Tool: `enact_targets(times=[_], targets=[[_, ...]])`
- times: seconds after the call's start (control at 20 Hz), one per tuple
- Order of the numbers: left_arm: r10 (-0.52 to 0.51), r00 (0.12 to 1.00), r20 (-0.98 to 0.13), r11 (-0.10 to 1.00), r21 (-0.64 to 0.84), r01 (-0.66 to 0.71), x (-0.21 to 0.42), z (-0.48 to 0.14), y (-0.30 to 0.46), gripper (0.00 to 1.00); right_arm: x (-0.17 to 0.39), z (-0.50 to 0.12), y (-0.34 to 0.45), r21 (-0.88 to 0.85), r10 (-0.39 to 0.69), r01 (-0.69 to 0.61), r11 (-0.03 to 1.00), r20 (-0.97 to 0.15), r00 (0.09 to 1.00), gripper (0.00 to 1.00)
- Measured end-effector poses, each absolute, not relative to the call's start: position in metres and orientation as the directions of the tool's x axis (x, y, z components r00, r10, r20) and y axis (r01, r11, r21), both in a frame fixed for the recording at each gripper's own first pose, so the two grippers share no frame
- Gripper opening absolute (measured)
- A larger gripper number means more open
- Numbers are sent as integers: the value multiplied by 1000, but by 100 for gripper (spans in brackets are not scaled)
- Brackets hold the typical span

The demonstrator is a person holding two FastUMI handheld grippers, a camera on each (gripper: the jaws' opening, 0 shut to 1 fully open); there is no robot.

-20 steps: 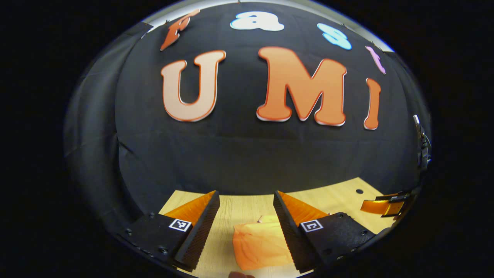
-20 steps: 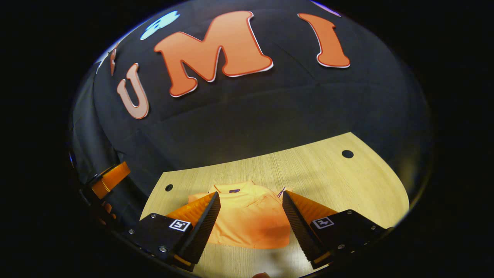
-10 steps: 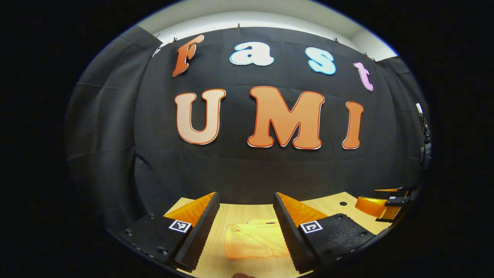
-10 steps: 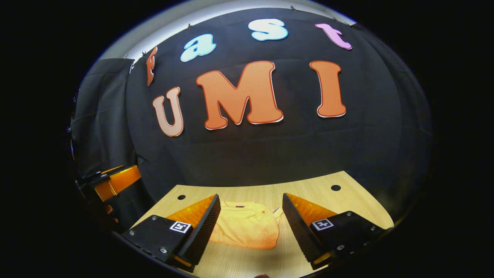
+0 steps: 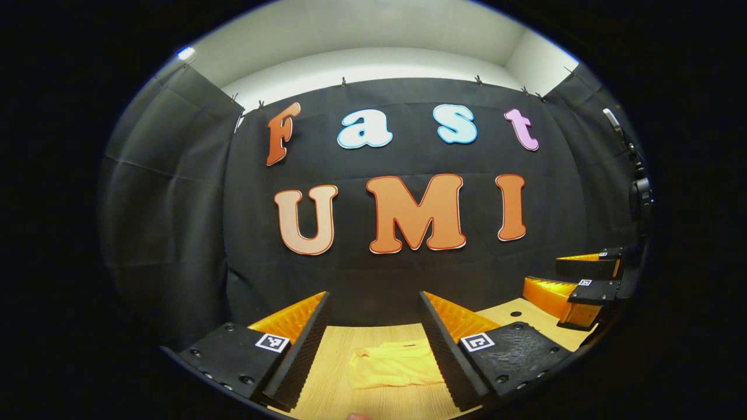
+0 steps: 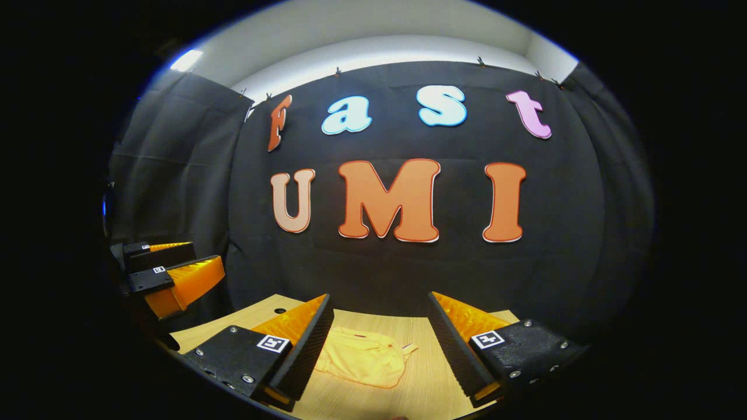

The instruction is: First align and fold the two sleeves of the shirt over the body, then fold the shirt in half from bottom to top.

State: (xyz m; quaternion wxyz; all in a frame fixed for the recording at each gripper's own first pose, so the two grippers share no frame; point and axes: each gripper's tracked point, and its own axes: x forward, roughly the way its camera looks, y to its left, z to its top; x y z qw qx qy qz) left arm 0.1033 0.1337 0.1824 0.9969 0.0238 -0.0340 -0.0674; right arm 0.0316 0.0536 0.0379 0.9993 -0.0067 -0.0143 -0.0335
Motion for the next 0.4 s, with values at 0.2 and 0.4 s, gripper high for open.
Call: enact_targets(times=[0.2,0.4], targets=[[-118,993,22,985,130,114,91,168,144,92,17,35,50,-144,-112,116,983,35,993,98],[-112,993,36,984,143,106,83,168,147,96,8,37,64,-163,-100,109,981,57,993,98]])
